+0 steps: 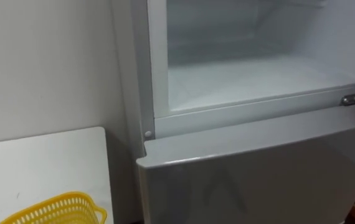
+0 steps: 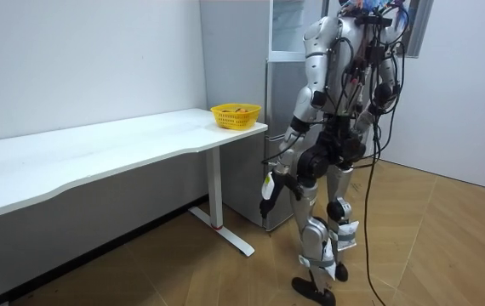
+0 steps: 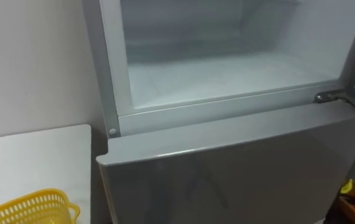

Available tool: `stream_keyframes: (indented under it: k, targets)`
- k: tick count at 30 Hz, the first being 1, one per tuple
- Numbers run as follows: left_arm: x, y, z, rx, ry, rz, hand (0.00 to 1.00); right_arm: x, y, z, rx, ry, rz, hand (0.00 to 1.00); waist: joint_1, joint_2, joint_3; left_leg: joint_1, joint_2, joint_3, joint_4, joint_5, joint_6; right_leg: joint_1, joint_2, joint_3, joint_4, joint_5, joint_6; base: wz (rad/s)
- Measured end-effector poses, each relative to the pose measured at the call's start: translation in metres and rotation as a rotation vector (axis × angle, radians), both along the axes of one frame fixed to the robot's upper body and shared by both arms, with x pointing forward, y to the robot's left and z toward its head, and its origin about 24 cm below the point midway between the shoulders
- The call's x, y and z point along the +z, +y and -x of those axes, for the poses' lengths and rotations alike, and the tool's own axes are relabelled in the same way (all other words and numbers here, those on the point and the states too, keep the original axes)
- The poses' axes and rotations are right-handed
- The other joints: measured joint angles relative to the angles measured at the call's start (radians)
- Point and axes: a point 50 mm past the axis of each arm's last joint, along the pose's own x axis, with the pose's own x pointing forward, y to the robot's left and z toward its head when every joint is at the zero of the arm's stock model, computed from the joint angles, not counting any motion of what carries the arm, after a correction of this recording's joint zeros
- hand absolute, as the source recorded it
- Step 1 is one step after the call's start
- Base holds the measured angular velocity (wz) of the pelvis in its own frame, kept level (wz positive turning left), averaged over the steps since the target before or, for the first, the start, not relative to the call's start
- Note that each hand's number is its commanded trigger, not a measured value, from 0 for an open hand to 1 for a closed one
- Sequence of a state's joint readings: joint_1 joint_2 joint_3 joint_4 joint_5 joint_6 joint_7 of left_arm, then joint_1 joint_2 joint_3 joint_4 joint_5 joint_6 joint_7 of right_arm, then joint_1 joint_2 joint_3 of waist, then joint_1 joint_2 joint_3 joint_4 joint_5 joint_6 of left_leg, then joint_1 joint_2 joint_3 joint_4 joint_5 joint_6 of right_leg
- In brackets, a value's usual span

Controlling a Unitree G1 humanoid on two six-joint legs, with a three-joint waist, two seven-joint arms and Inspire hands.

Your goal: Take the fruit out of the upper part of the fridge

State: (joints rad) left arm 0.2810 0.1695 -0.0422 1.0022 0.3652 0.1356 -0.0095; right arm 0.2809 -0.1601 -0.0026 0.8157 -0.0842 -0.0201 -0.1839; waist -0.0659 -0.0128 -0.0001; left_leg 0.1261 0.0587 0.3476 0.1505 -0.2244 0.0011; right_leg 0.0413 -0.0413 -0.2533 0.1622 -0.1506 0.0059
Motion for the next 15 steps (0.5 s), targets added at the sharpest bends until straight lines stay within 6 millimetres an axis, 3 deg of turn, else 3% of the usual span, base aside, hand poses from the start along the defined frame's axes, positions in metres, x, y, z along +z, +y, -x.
stream_keyframes:
  k: [6,10,15]
  targets:
    - [0.000,0.003,-0.003,0.040,0.002,-0.009,0.00,-0.017,0.003,0.022,-0.090,0.135,-0.119,0.00,0.021,0.000,0.0004,-0.001,-0.001,-0.029,0.000,0.000,-0.001,0.012,-0.002,-0.026,-0.011,0.000,0.001,0.12]
    - [-0.001,0.001,0.008,0.101,0.039,0.001,0.00,-0.020,0.003,0.026,-0.098,0.177,-0.147,0.00,0.036,0.003,0.0000,0.006,-0.002,-0.046,0.003,0.000,-0.001,0.029,0.000,-0.025,-0.012,0.000,0.001,0.02]
    - [-0.002,-0.002,0.006,0.101,0.068,0.021,0.00,-0.023,0.005,0.023,-0.068,0.236,-0.152,0.00,0.071,0.000,-0.0003,0.004,-0.001,-0.055,0.016,-0.001,-0.001,0.029,-0.002,-0.031,-0.014,-0.004,0.000,0.06]
